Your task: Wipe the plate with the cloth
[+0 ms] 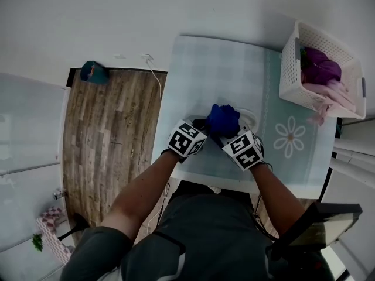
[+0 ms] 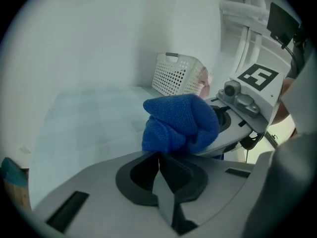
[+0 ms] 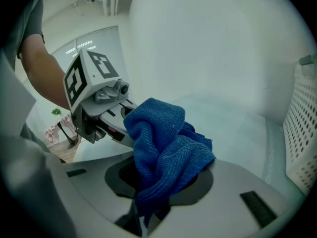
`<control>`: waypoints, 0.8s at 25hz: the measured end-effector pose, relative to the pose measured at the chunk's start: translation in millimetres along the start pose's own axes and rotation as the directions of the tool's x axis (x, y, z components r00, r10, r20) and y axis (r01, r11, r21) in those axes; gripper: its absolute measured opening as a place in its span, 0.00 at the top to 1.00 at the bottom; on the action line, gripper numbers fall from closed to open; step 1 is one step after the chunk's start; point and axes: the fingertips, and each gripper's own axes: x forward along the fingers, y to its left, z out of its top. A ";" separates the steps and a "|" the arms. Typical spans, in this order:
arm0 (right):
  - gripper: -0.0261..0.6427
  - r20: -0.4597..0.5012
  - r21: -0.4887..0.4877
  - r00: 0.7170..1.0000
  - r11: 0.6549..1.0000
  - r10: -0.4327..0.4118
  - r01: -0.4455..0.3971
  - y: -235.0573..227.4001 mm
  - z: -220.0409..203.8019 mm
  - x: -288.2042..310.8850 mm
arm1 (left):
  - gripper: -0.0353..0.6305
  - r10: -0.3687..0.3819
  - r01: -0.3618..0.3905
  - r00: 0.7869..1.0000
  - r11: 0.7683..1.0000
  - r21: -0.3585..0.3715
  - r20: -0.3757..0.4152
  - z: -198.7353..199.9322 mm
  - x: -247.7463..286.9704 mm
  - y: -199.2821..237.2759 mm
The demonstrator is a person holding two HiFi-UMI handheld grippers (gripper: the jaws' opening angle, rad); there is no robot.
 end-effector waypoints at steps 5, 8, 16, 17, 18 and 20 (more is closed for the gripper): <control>0.77 -0.017 0.024 0.999 0.999 -0.035 0.035 -16.5 3.2 4.6 | 0.93 0.007 -0.007 1.000 1.000 0.006 0.006 -0.5 0.5 -0.5; 0.77 0.002 0.109 0.997 0.991 -0.081 0.080 -30.3 6.0 -1.3 | 0.93 -0.009 0.009 1.000 1.000 0.015 -0.003 -1.6 -0.4 -2.6; 0.77 -0.008 0.296 0.972 0.928 -0.234 0.226 -79.3 -16.7 -37.7 | 0.93 -0.005 0.005 1.000 1.000 0.020 -0.010 -1.6 0.3 -2.9; 0.77 -0.011 0.312 0.969 0.920 -0.246 0.237 -84.4 -21.2 -43.9 | 0.93 -0.005 0.006 1.000 1.000 0.023 -0.013 -1.6 0.3 -2.8; 0.77 -0.014 0.322 0.966 0.914 -0.258 0.248 -88.1 -25.1 -50.1 | 0.93 -0.005 0.006 1.000 1.000 0.025 -0.015 -1.6 0.2 -2.6; 0.77 -0.020 0.331 0.958 0.902 -0.286 0.276 -93.9 -32.4 -63.1 | 0.93 -0.004 0.005 1.000 1.000 0.025 -0.015 -1.6 -0.1 -2.2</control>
